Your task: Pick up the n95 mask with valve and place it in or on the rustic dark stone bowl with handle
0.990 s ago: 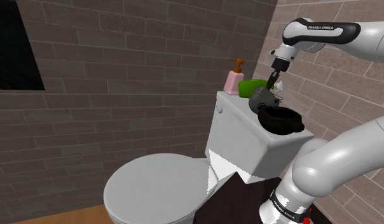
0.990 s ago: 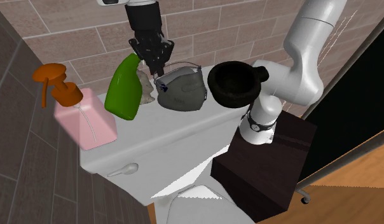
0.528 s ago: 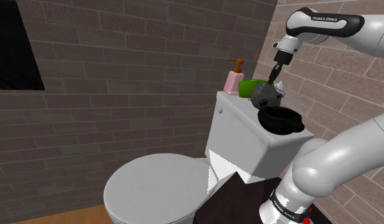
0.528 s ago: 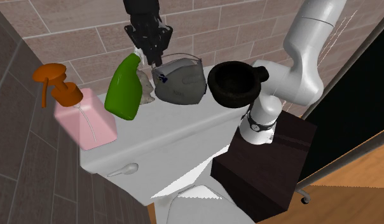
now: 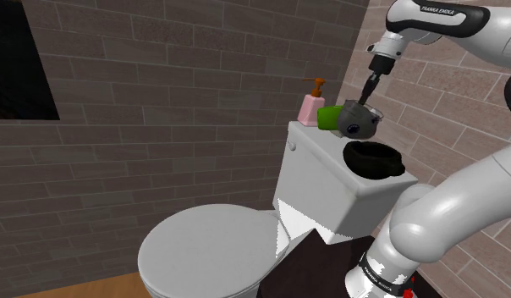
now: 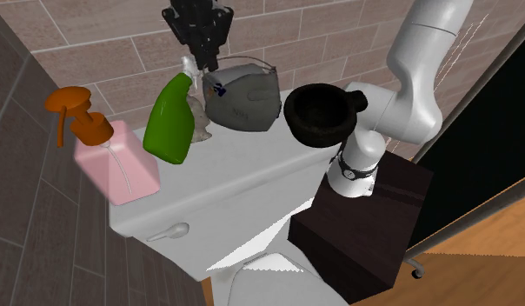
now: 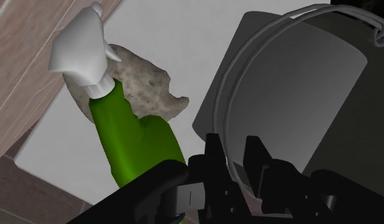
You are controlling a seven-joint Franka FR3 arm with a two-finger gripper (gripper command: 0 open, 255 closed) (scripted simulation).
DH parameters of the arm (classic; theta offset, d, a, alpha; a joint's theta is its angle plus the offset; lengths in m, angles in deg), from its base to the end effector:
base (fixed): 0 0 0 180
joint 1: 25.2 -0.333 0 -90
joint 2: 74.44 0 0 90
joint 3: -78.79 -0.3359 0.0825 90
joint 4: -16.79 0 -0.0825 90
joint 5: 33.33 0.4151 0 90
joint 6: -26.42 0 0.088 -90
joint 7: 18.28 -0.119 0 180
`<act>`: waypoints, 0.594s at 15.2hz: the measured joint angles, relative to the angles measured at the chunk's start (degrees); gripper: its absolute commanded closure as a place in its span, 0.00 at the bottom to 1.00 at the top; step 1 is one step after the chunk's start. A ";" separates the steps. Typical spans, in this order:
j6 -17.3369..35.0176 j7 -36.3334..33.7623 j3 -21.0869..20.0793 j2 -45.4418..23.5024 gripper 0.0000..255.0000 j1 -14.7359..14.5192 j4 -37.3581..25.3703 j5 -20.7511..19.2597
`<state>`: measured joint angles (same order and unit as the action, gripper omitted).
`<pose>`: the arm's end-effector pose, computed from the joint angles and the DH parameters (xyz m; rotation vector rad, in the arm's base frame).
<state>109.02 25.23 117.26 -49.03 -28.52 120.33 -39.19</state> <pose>0.3219 -0.3314 0.6725 -2.9858 -0.2747 -0.1428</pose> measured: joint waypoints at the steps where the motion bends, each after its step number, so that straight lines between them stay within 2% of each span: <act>1: -0.66 0.10 0.12 -0.41 1.00 -0.14 -1.02 0.19; 9: -6.96 0.73 0.94 -3.66 1.00 -1.20 -10.15 1.80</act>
<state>102.06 25.96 118.20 -52.69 -29.72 110.18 -37.39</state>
